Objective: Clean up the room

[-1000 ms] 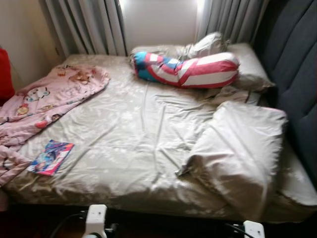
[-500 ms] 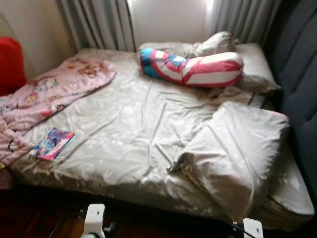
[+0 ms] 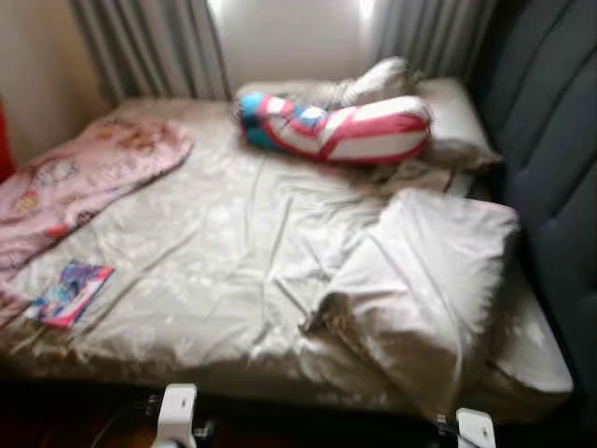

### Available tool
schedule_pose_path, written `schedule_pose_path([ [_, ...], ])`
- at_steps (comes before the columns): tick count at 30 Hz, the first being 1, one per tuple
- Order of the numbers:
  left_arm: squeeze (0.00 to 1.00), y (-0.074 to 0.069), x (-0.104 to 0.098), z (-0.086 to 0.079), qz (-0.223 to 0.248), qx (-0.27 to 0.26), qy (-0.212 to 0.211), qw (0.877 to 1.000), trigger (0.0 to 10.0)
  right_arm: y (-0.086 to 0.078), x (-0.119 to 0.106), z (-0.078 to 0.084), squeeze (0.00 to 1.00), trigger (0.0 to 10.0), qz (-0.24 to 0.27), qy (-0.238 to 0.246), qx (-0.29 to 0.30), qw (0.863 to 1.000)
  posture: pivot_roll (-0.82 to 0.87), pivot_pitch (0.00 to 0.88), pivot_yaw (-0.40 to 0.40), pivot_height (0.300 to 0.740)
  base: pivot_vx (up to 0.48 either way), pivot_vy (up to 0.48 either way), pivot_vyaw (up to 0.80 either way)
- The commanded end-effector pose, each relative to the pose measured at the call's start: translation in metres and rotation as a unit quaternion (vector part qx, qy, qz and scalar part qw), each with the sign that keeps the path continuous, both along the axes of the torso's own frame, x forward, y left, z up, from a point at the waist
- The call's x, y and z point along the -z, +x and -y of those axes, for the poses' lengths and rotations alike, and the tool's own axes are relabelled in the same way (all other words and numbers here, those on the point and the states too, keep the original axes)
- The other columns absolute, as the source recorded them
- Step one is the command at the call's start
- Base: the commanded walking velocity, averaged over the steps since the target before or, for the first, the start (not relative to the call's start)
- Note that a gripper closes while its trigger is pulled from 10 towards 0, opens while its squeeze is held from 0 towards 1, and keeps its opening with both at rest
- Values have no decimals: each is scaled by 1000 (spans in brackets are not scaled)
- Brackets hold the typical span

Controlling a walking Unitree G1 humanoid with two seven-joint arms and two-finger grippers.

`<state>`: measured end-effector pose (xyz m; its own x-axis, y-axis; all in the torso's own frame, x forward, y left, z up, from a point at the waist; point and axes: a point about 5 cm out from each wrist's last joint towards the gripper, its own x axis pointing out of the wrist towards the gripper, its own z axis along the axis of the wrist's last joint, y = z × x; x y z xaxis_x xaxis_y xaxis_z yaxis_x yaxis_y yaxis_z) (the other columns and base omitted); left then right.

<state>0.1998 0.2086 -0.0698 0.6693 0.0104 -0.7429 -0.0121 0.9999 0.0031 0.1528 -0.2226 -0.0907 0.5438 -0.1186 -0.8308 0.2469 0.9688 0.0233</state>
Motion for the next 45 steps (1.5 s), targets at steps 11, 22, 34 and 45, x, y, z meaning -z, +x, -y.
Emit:
schedule_pose_path([
  [11, 0, -2, 1, -2, -4, 8, 11, 1000, 10000, 0, 0, -1, 0, 10000, 2, -6, 0, 1000, -19, 0, -24, 740, 261, 0, -510],
  [22, 0, -1, 0, -4, 7, -10, 18, 1000, 10000, 3, -1, -3, 0, 10000, 20, 8, 1, 1000, -21, 0, -22, 740, 48, 0, 0],
  [34, 0, 0, -2, -4, 18, -17, 8, 1000, 10000, 4, -2, -5, 0, 10000, 27, 14, -4, 1000, -31, 0, -16, 740, 0, 0, 0],
  [45, 0, 0, -1, -4, 12, -12, 9, 1000, 10000, 5, -2, -4, 0, 10000, 23, 3, -21, 1000, -31, 0, -16, 740, 0, 0, 448],
])
